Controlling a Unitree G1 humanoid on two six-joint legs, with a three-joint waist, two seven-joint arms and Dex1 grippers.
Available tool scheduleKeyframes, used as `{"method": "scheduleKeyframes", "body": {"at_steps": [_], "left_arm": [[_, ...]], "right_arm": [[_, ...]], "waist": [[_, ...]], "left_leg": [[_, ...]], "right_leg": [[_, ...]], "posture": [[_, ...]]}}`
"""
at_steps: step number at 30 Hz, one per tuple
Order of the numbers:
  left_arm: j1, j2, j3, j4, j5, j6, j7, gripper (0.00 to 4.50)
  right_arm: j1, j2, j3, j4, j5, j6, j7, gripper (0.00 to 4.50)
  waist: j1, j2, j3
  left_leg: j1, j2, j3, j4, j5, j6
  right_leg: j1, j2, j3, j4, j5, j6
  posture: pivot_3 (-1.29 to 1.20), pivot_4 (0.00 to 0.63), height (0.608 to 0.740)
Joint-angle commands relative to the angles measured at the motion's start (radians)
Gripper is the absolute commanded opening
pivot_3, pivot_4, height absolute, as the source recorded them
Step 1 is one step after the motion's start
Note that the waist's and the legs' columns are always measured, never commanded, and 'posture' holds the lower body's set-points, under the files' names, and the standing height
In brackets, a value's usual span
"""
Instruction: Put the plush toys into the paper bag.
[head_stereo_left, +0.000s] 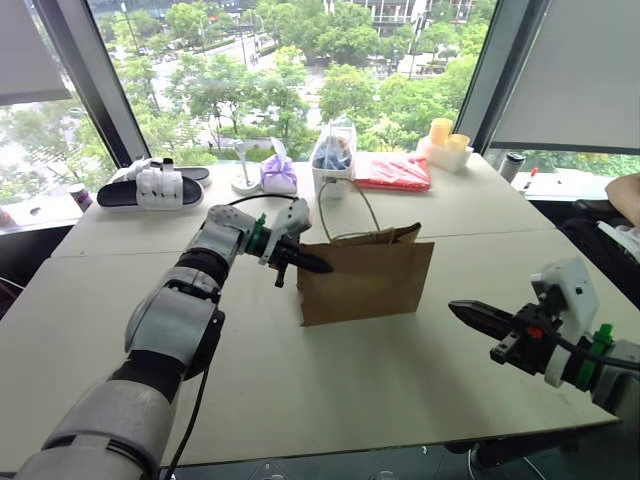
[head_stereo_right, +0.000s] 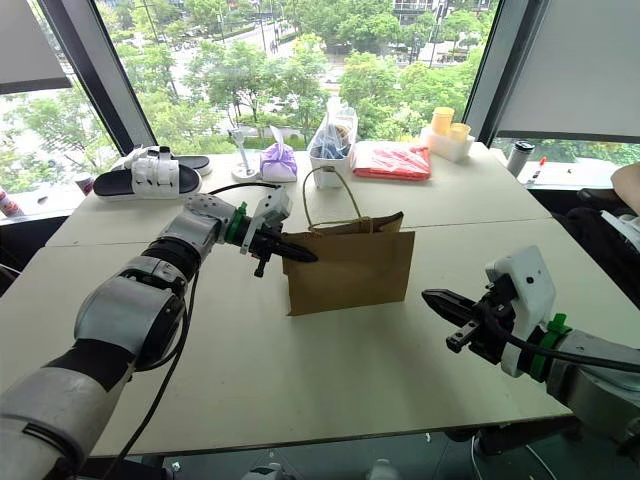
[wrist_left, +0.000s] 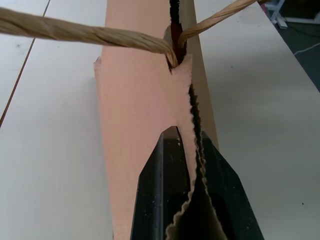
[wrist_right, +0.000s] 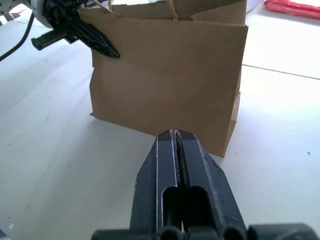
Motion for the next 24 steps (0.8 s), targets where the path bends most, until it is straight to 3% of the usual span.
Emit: {"method": "scheduleKeyframes", "body": {"at_steps": [1,2,4,11,16,20,24], "left_arm": [[-0.026,0.024,0.021,-0.004,0.032,-0.024,-0.006,2.0],[-0.024,0.031,0.024,-0.005,0.039,-0.033,-0.007,2.25],[-0.018,0.058,0.04,-0.012,0.038,-0.049,-0.027,3.2],[-0.005,0.166,0.107,-0.038,0.017,-0.019,-0.045,3.2],[0.053,0.313,0.142,-0.131,-0.031,0.057,-0.076,3.2],[0.295,0.4,0.176,-0.567,-0.192,0.291,-0.074,3.2],[0.531,0.419,0.264,-1.042,-0.349,0.6,0.056,3.2]], "right_arm": [[-0.022,-0.037,0.028,0.005,0.016,-0.046,-0.017,0.0],[-0.028,-0.043,0.044,0.011,0.014,-0.052,-0.021,0.0],[-0.051,-0.055,0.085,0.024,0.014,-0.071,-0.011,0.0],[-0.125,-0.083,0.214,0.1,-0.045,-0.133,0.028,0.0],[-0.199,-0.087,0.333,0.162,-0.113,-0.181,0.088,0.0],[-0.237,-0.104,0.377,0.23,-0.173,-0.215,0.151,0.0],[-0.275,-0.112,0.408,0.268,-0.199,-0.224,0.202,0.0]], "waist": [[0.0,0.0,0.0],[-0.001,0.0,0.0],[-0.005,-0.001,0.0],[-0.007,-0.001,0.001],[-0.01,-0.002,0.002],[-0.027,-0.001,0.002],[-0.02,-0.003,0.003]], "left_leg": [[0.0,0.0,0.0,0.0,0.0,0.0],[0.0,0.0,0.0,0.0,0.0,0.0],[0.0,0.0,0.0,0.0,0.0,0.0],[0.0,0.0,0.0,0.0,0.0,0.0],[0.0,0.0,-0.001,0.0,0.0,0.0],[0.001,0.001,-0.002,-0.001,0.0,0.0],[-0.001,0.002,-0.005,0.0,0.0,0.0]], "right_leg": [[0.0,0.0,0.0,0.0,0.0,0.0],[0.0,0.0,0.0,0.0,0.0,0.0],[0.0,0.0,0.0,0.0,0.0,0.0],[0.0,0.0,0.0,0.001,0.0,0.001],[0.0,0.0,0.0,0.001,0.0,0.001],[0.0,0.0,0.0,0.002,-0.001,0.001],[-0.001,0.0,0.002,0.002,-0.001,0.001]], "posture": [[0.0,0.15,0.74],[0.0,0.15,0.74],[0.0,0.15,0.74],[0.0,0.15,0.74],[0.0,0.15,0.74],[0.0,0.15,0.74],[0.0,0.15,0.74]]}}
